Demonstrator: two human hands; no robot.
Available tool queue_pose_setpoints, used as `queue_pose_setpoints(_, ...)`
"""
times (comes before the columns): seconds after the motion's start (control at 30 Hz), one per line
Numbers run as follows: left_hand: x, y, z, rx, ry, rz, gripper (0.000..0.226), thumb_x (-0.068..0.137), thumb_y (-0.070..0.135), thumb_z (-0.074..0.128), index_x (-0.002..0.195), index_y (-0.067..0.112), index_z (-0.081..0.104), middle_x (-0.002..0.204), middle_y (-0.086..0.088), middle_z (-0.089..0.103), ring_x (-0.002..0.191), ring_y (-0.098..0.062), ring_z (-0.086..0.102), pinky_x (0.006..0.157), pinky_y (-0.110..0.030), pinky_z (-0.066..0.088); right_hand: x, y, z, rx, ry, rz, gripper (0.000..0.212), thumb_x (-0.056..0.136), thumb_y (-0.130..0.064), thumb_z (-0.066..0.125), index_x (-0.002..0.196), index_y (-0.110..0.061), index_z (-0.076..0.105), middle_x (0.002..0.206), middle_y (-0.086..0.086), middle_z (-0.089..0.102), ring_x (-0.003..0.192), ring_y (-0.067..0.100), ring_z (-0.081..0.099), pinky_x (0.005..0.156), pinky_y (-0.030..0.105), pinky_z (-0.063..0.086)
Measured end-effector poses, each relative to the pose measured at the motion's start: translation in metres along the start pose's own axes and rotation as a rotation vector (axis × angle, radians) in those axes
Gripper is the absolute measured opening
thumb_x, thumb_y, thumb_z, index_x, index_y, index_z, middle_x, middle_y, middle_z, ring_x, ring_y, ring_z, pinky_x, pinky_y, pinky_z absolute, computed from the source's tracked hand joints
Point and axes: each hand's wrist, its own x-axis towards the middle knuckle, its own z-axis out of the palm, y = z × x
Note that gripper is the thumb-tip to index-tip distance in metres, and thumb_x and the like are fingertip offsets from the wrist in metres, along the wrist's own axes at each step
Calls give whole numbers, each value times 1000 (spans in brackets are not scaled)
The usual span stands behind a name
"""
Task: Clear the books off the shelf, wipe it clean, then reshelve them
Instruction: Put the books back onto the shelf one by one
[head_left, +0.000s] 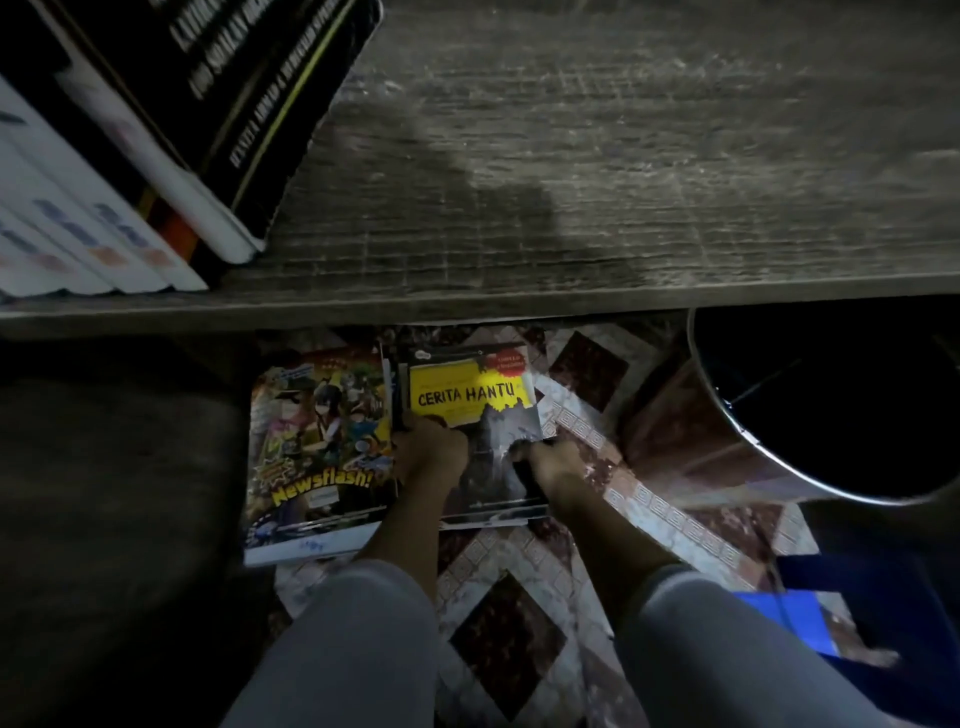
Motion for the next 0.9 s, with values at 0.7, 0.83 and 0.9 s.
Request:
queue_pose_setpoints(0.7,-23,-9,16,-49,4,66,69,95,28,48,150,7,10,155,-15,5,139,-36,16,106,-47,31,-3,9,-7,105,72,80,25,74,-24,71,86,-3,67,92,17,70,86,32,68,81,39,56)
queue_pose_setpoints(0.83,-28,-9,19,-146,13,-103,72,95,31,50,150,9,9,154,-15,4,138,-36,13,107,-48,26,9,16,-7,101,21,67,41,69,-24,72,101,1,67,98,19,70,89,34,67,85,44,55)
queue_pose_setpoints(0.9,-27,-10,19,-159,10,-132,72,94,32,51,150,8,12,152,-18,8,137,-37,17,108,-46,26,7,16,-8,92,1,61,32,72,-20,71,95,1,68,96,19,70,85,33,67,84,44,55)
